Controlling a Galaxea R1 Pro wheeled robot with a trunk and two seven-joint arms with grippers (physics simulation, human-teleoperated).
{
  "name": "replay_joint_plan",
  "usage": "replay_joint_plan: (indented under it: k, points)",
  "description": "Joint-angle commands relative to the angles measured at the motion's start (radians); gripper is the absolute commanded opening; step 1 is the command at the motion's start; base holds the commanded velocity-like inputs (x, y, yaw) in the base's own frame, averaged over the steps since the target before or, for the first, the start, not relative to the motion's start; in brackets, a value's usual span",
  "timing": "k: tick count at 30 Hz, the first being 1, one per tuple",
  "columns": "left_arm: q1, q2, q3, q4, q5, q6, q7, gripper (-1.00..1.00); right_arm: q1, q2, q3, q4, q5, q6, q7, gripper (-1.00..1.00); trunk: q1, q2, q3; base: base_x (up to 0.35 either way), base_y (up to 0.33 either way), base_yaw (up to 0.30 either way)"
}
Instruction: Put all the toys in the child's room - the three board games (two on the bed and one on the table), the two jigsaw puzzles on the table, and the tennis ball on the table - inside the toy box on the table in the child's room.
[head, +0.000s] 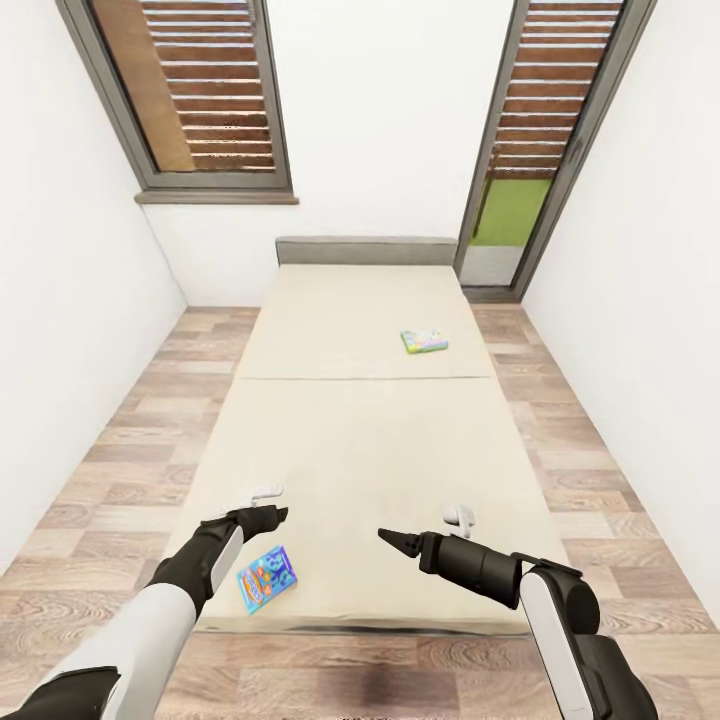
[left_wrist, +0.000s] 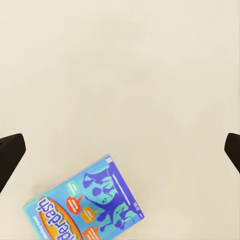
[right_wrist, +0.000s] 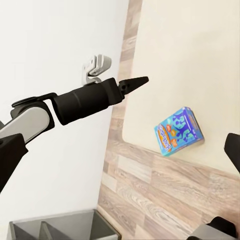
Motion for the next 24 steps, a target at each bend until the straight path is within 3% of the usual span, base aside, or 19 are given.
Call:
replay_joint_plan:
  k: [1,24]
  points:
    - [0.000,-0.001,0.008,-0.002,0.001,0.007,-0.006,1.00,-0.001,0.001,-0.003,0.000,0.004,0.006,0.007,1.00,0.000,-0.002,-0.003,0.000,0.000,0.000]
    - [0.001,0.003,0.010,-0.014,0.003,0.003,-0.009,1.00,-0.001,0.001,-0.001,0.000,0.007,0.006,0.007,1.00,0.000,-0.002,-0.041,0.000,0.000,0.000]
